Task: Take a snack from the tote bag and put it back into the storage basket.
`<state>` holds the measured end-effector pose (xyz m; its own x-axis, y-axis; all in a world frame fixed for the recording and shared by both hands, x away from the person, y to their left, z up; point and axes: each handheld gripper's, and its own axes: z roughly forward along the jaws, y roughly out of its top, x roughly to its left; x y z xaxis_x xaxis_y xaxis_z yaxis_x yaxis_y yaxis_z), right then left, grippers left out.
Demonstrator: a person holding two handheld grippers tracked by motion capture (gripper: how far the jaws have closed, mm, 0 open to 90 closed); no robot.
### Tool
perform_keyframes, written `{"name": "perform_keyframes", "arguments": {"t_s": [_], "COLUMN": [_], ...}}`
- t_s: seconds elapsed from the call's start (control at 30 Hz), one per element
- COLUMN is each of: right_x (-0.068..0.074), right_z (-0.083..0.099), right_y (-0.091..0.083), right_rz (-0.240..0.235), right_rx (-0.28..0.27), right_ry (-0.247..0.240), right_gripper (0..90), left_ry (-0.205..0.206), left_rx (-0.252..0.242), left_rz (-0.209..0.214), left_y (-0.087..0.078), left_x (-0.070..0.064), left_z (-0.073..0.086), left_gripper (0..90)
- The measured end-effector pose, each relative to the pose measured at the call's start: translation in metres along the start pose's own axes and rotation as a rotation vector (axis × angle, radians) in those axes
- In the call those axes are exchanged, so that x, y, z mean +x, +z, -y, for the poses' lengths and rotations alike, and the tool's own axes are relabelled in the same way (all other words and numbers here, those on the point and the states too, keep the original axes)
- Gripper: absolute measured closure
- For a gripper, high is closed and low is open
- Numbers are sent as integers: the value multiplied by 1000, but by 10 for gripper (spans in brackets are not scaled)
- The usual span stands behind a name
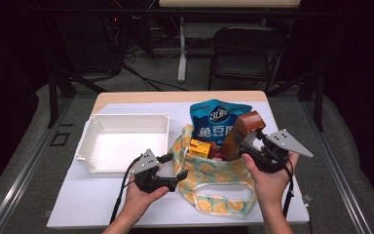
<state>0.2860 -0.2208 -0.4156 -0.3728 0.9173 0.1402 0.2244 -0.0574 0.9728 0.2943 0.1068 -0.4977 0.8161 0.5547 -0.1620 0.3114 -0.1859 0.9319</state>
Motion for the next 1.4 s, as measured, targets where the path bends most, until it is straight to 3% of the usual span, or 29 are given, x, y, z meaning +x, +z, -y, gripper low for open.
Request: {"name": "perform_keyframes", "arguments": {"t_s": [0.1, 0.13, 0.2, 0.33, 0.4, 0.5, 0.53, 0.67, 0.8, 0.83, 1.13, 1.23, 1.33, 1.37, 1.4], "right_x": [5, 7, 12, 22, 27, 34, 35, 33, 30, 29, 43, 51, 60, 63, 66], "right_z": [-3, -3, -5, -5, -5, -6, -6, -9, -13, -14, -11, -9, -6, -5, -4], "right_y": [-1, -2, -3, -2, -2, -3, -4, -7, -8, -8, -5, -4, -2, -2, -1], "right_rz": [-23, -28, -44, -64, -72, -81, -76, -77, -78, -80, -117, -135, -156, -162, -167], "right_rx": [-5, -4, -4, 7, 8, 6, 2, -28, -51, -56, -26, -15, 4, 14, 18], "right_ry": [12, 12, 9, -1, -9, -16, -21, -12, -4, -1, -8, -7, -7, -8, -9], "right_gripper": [367, 368, 367, 367, 367, 367, 367, 367, 367, 367, 367, 367, 367, 367, 367], "left_ry": [10, 14, 24, 47, 48, 53, 54, 55, 55, 57, 66, 71, 84, 89, 91], "left_rx": [-12, -6, -12, -2, -13, -11, -13, -6, 1, 7, 0, -4, 1, -3, 1], "left_rz": [-35, -10, -28, 13, -7, -3, -24, 7, -16, 6, -6, -27, -15, -39, -25], "left_y": [1, 2, 3, 2, 3, 2, 3, 4, 6, 6, 5, 5, 5, 5, 5], "left_x": [-4, -5, -8, -11, -13, -14, -15, -15, -17, -16, -18, -20, -20, -22, -22], "left_z": [-1, -1, -2, -4, -4, -4, -4, -3, -2, -2, -3, -3, -3, -3, -4], "left_gripper": [202, 201, 201, 201, 201, 202, 202, 202, 203, 203, 204, 203, 202, 201, 200]}}
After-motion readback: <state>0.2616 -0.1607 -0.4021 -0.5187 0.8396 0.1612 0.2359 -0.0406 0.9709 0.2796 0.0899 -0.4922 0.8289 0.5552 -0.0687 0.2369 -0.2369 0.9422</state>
